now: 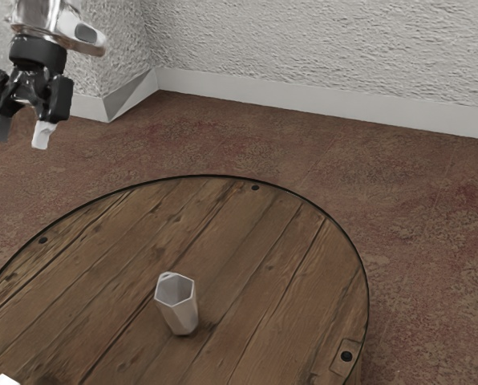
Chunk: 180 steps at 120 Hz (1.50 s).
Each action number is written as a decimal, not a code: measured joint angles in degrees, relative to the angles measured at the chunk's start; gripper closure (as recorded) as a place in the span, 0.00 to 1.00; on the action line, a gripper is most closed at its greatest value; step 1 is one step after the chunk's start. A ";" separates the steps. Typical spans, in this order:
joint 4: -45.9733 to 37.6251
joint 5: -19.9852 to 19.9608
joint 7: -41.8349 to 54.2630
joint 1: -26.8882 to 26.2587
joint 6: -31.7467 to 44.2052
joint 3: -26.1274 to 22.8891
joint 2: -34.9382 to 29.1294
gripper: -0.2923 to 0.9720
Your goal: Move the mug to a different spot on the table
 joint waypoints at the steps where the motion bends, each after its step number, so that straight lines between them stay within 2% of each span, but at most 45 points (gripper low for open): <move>1: -2.59 -0.23 0.09 -0.10 2.41 0.38 0.02 0.24; 9: -13.46 -1.90 0.63 1.80 18.63 1.82 0.53 0.24; 19: -17.35 -2.84 -0.56 5.82 33.21 1.96 3.45 0.24; 25: -18.94 -3.24 -1.45 5.06 40.65 2.00 5.98 0.24; 32: -22.27 -3.60 -2.71 1.94 47.91 1.97 7.21 0.24; 44: -34.21 -4.00 -4.84 -1.54 60.52 1.97 4.80 0.25; 67: -45.80 -6.03 -12.75 -3.38 78.62 1.90 3.22 0.25; 91: -53.63 -8.74 -26.03 -4.87 89.30 1.84 1.29 0.25; 112: -57.16 -11.01 -36.39 -5.87 95.32 1.80 1.59 0.25; 132: -60.38 -11.54 -43.72 -5.81 97.37 1.79 1.22 0.26; 152: -61.26 -11.69 -49.26 -7.21 98.33 1.80 1.55 0.32; 180: -61.23 -11.24 -54.53 -6.43 100.01 1.81 2.25 0.38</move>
